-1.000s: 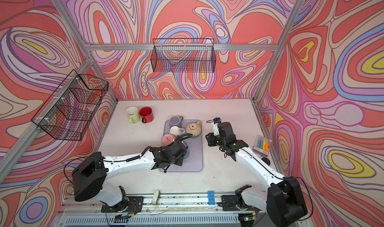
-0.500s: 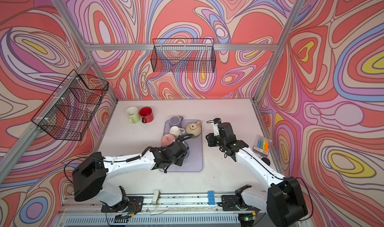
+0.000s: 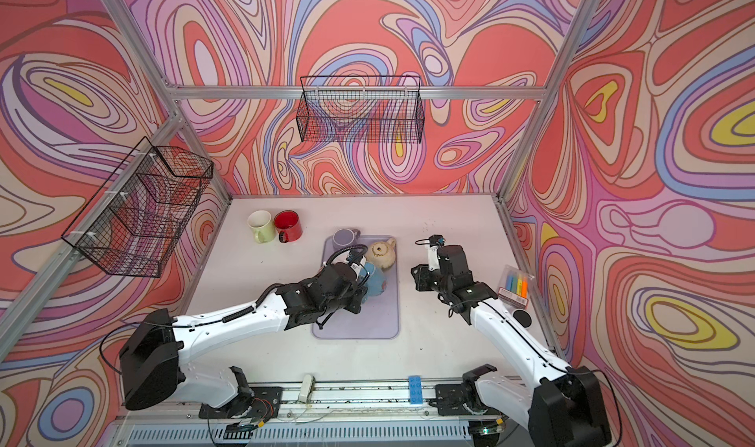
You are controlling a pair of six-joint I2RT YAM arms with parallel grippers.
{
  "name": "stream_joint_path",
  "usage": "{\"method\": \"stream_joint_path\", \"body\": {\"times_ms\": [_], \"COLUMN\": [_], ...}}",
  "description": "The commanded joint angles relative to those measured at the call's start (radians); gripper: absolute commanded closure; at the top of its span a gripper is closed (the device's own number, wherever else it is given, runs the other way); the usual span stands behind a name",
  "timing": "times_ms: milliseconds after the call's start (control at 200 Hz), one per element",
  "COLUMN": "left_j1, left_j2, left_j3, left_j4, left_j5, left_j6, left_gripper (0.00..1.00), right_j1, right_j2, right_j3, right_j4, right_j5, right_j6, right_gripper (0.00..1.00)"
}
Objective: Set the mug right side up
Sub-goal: 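Lift the blue dotted mug with the left gripper toward the right gripper, then close the right gripper on the blue mug's rim while the left gripper holds it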
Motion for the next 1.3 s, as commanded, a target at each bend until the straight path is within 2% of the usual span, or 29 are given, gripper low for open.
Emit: {"method": "stream_joint_path", "body": {"times_ms": [0, 180, 476, 606, 916, 1292], "left_j1": [0.044, 0.116, 0.226, 0.252, 0.26, 0.259], "left_j2": [-0.072, -0.114, -0.14, -0.133, -0.09, -0.038], "left_j3": [0.022, 0.041, 0.067, 0.095, 0.145, 0.121], "left_j4": [0.14, 0.219, 0.399, 0.447, 0.605, 0.739], "left_j5": [0.076, 0.193, 0.39, 0.454, 0.571, 0.628], "left_j6": [0.021, 0.033, 0.014, 0.005, -0.054, -0.167], "left_gripper": [1.0, 1.0, 1.0, 1.0, 1.0, 1.0], "right_j1": [-0.044, -0.103, -0.108, -0.108, -0.103, -0.03], "right_j2": [-0.05, -0.119, -0.206, -0.221, -0.117, 0.067], "right_j3": [-0.025, -0.068, -0.159, -0.197, -0.258, -0.215], "right_j4": [0.019, 0.1, 0.343, 0.464, 0.977, 1.342], "right_j5": [-0.065, -0.226, -0.526, -0.612, -0.683, -0.662], "right_j6": [0.027, 0.052, 0.138, 0.196, 0.46, 0.582], "right_gripper": [0.72, 0.72, 0.68, 0.63, 0.59, 0.58]}}
